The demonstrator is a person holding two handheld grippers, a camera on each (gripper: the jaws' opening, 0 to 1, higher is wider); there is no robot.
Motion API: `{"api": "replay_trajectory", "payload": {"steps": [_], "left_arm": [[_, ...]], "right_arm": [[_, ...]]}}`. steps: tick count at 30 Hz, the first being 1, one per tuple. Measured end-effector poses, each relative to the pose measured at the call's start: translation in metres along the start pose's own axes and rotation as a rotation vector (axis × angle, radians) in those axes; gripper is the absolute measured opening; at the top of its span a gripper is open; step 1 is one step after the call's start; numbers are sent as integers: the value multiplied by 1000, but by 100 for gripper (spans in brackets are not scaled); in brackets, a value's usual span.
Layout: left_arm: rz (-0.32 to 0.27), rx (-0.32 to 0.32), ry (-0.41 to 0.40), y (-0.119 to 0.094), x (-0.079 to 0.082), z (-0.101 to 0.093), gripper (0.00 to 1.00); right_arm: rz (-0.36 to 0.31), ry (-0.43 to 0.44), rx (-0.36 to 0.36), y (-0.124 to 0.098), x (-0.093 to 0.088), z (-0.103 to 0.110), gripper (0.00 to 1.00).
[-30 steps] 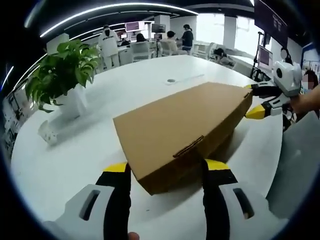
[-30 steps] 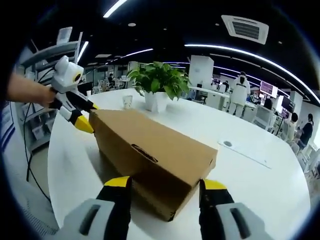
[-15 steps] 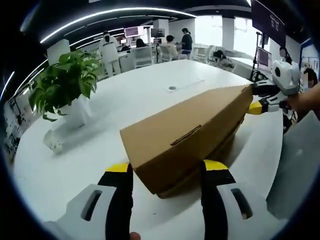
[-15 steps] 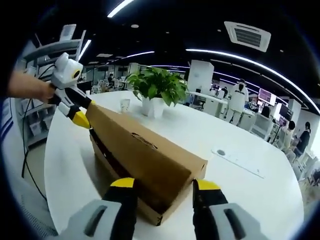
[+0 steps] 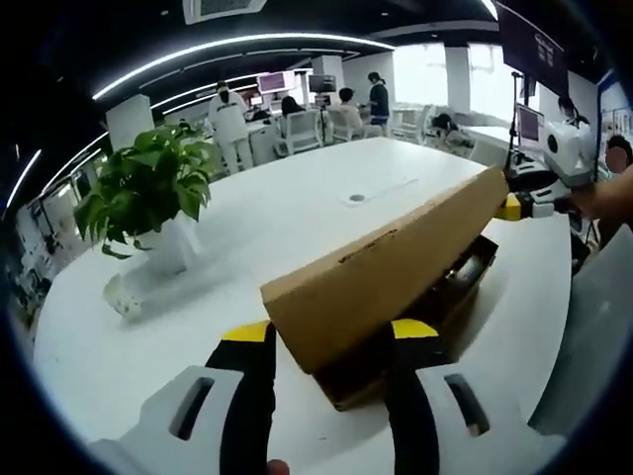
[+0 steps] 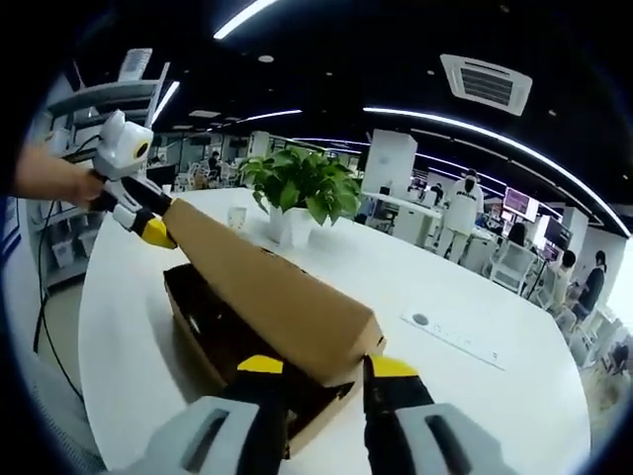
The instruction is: Operate the shoe box by opening the lid, removing the specified soft item, and placing it in the target area until the item is outside and the box remains undamaged.
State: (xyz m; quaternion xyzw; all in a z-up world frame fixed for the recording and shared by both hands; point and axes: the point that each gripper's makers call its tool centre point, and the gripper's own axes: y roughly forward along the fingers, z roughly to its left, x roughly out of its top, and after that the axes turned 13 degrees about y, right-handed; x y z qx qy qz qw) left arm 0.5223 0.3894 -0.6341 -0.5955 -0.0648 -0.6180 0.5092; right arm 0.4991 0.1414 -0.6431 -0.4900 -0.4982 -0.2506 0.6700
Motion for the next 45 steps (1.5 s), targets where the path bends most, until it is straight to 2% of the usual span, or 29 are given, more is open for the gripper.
{"api": "replay_trajectory", "payload": {"steps": [6, 17, 29, 32, 45], "left_arm": [[-24, 33, 4, 1, 5, 11, 35], [-62, 97, -1, 4, 20, 36, 20], [-81, 140, -1, 13, 35, 57, 12], [-76, 148, 5, 14, 37, 63, 9], [-90, 165, 13, 19, 42, 73, 5]], "right_arm": [[-16, -36, -17, 2, 11, -11, 14], [-43, -48, -39, 8, 30, -25, 3], [-60, -63, -45, 19, 51, -40, 0], [-66, -49, -48, 21, 54, -42, 0], [-76, -4, -54, 31, 63, -51, 0]]}}
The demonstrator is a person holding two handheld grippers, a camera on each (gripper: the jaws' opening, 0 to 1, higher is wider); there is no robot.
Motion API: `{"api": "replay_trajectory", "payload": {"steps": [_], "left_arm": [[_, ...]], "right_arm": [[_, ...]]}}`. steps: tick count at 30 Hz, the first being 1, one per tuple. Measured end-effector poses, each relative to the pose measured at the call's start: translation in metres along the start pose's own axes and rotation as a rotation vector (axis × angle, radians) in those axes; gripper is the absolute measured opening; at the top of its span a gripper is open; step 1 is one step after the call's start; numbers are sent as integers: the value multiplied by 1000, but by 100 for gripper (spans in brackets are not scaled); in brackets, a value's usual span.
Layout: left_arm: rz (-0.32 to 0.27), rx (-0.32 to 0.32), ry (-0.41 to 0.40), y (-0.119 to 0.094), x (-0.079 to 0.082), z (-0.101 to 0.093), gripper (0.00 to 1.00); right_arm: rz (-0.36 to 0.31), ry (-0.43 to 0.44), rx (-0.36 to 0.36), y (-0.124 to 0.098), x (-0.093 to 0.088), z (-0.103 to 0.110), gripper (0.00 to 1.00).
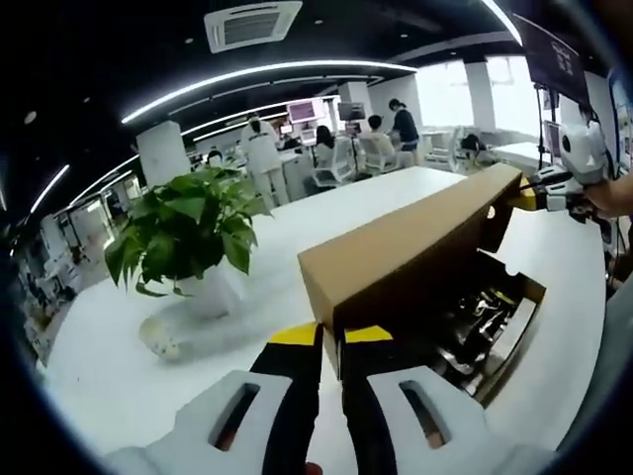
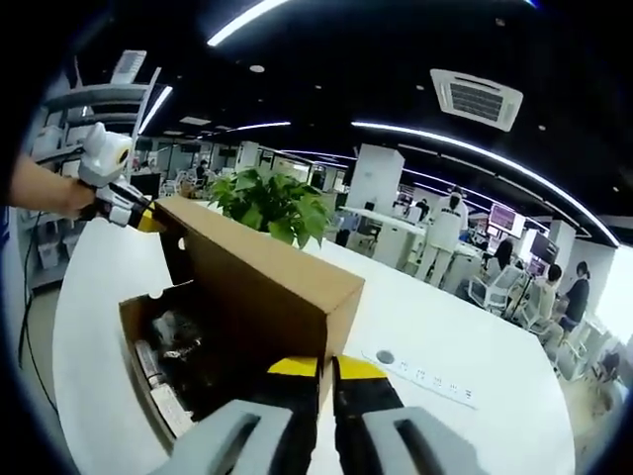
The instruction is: Operate the shoe box by opening the lid, removing the specified soft item, and placing it in the target area until the item is outside and the box remains undamaged.
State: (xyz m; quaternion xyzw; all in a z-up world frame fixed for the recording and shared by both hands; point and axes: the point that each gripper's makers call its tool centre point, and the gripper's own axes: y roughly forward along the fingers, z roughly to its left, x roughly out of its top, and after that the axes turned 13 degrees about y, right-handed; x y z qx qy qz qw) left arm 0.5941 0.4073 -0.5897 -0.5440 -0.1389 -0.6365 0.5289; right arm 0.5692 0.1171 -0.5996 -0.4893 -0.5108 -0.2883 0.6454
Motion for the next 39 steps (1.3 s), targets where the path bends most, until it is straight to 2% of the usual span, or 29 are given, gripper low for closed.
{"api": "replay_trajectory", "payload": {"steps": [6, 14, 22, 34, 39], "left_arm": [[-3, -2, 6, 3, 0, 0, 7], [34, -18, -2, 9, -22, -11, 8], [55, -29, -15, 15, -35, -18, 8], [96, 5, -46, 31, -55, -16, 11], [137, 22, -73, 41, -69, -13, 11]], "right_arm": [[8, 44, -16, 4, 3, -3, 0], [16, 60, -26, 8, 7, -7, 0], [21, 50, -23, 15, 11, -11, 0], [28, 50, -22, 23, 16, -15, 0], [29, 49, -20, 24, 17, -16, 0]]}}
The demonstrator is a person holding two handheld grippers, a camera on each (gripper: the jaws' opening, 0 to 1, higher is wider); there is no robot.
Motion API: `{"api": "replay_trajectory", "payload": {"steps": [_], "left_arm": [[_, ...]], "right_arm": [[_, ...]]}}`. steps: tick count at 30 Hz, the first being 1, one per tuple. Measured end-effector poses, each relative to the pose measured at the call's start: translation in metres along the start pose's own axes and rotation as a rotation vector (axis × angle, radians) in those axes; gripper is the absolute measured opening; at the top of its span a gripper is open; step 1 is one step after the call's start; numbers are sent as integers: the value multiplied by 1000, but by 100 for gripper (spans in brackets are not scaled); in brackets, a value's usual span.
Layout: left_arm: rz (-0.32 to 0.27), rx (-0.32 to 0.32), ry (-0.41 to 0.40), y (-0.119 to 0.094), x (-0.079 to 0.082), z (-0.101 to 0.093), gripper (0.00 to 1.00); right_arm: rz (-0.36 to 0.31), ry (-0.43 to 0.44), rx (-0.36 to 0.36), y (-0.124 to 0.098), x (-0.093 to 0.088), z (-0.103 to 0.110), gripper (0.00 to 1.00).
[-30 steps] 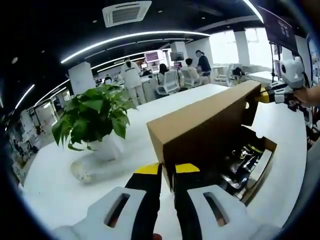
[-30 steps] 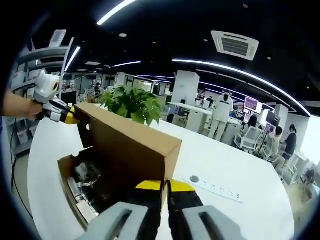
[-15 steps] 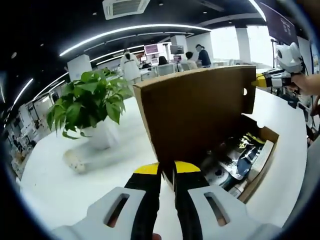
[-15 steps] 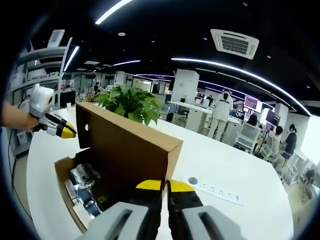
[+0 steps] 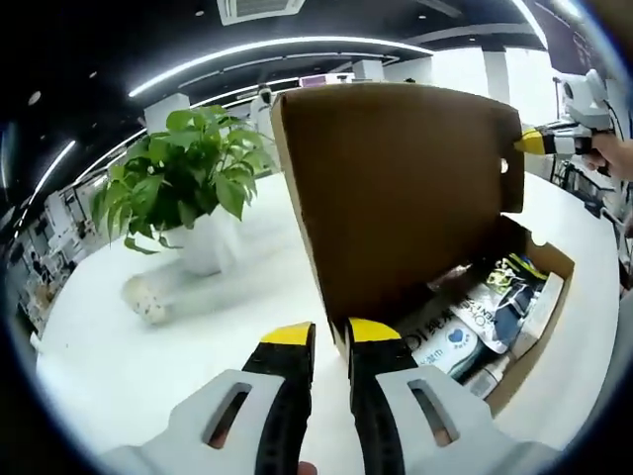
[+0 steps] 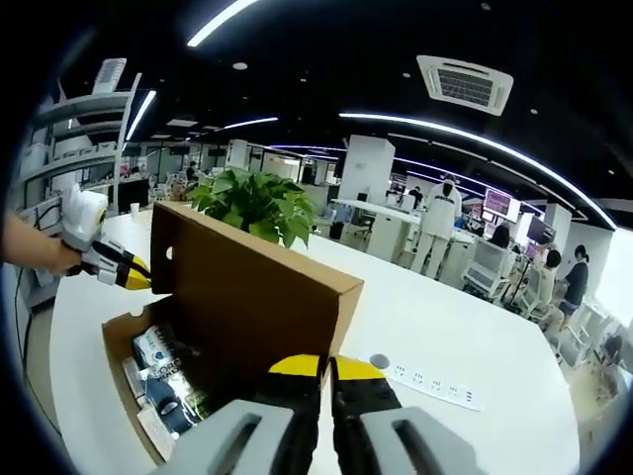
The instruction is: Operate the shoe box by opening the lid, removing the specified soft item, and placing it in the target area until the item is outside and the box remains undamaged.
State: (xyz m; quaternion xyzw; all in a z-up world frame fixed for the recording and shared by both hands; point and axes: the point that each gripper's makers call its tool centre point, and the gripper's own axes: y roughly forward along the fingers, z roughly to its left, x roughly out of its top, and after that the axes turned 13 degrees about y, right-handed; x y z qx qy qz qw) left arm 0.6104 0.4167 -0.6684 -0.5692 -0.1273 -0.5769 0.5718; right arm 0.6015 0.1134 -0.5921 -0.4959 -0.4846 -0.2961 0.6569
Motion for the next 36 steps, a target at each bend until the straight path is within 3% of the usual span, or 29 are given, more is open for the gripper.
{"api": "replay_trajectory", "payload": {"steps": [13, 26, 30, 36], "left_arm": [[0, -6, -32, 17, -4, 0, 5], [-3, -10, 32, 20, -4, -3, 1], [5, -9, 43, 20, -4, -2, 0], [12, -12, 29, 20, -3, -2, 0]], "right_arm": [[-6, 18, 24, 11, 4, -5, 0], [-19, -16, 23, 16, 4, -7, 1], [-2, -10, 20, 17, -8, -7, 6], [39, 28, 20, 13, -42, -6, 6]]}}
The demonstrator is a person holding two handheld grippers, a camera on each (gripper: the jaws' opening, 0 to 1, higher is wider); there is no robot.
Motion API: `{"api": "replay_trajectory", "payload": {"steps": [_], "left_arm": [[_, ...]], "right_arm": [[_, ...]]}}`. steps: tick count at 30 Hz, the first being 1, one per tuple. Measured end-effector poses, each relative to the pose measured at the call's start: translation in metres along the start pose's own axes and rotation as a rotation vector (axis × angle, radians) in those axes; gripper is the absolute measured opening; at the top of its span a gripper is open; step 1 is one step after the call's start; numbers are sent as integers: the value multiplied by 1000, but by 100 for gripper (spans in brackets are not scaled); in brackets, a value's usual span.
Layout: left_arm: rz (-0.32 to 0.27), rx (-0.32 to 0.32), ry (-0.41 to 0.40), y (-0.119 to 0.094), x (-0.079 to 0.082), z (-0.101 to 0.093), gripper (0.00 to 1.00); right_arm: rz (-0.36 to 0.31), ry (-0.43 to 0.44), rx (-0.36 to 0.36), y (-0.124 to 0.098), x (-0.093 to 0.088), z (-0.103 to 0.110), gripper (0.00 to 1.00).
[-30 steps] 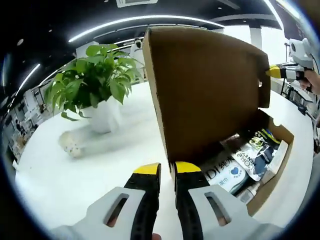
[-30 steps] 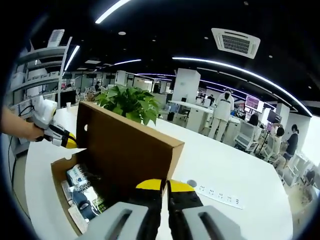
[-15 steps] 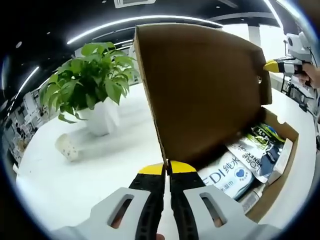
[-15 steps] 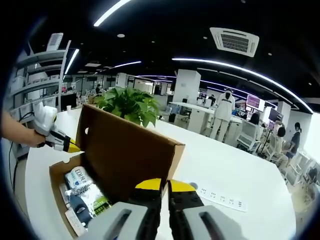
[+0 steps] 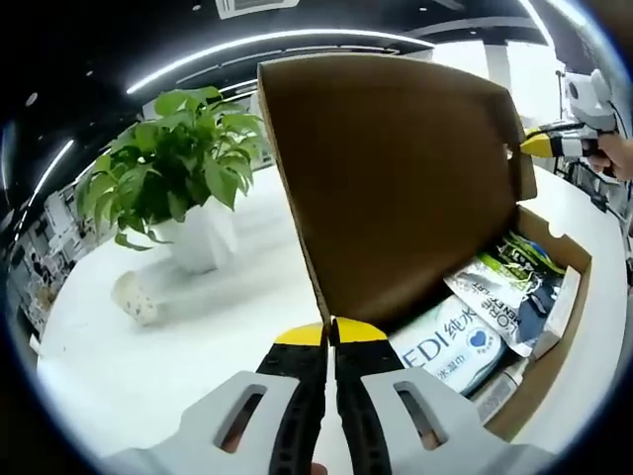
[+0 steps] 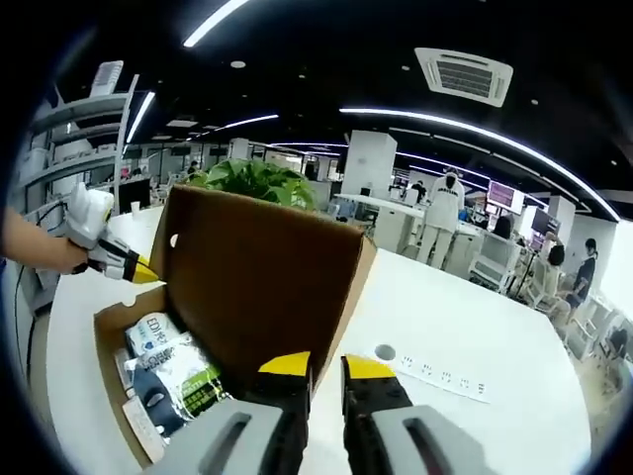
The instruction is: Operate the shoe box by opening the lid, removing the specified soft item, and placing it in the target area until the item is outside and the box remains undamaged.
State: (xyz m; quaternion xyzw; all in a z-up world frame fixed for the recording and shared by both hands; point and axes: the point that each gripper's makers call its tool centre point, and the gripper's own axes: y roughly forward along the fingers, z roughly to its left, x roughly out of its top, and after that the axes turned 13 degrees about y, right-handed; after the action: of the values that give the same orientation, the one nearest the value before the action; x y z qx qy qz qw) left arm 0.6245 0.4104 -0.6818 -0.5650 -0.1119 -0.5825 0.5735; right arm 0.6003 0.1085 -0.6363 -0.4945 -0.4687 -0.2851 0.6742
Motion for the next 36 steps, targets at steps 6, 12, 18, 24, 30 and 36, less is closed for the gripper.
{"api": "replay_trajectory", "payload": {"steps": [6, 12, 18, 24, 30, 36], "left_arm": [[4, -5, 0, 0, 2, 0, 0], [7, -9, 1, 1, 4, 1, 0], [8, -11, 2, 4, 6, 4, 0], [13, -14, -8, 8, 8, 7, 0], [33, -26, -9, 12, 10, 9, 0], [47, -34, -8, 15, 11, 10, 0]], "right_arm": [[40, 17, 5, 1, -22, 4, 5], [60, 29, 3, 8, -31, 3, 1], [69, 77, -8, 12, -29, -4, 0], [80, 127, -9, 15, -25, -4, 0], [103, 180, -4, 21, -23, -7, 0], [127, 213, -6, 27, -23, -9, 0]]}}
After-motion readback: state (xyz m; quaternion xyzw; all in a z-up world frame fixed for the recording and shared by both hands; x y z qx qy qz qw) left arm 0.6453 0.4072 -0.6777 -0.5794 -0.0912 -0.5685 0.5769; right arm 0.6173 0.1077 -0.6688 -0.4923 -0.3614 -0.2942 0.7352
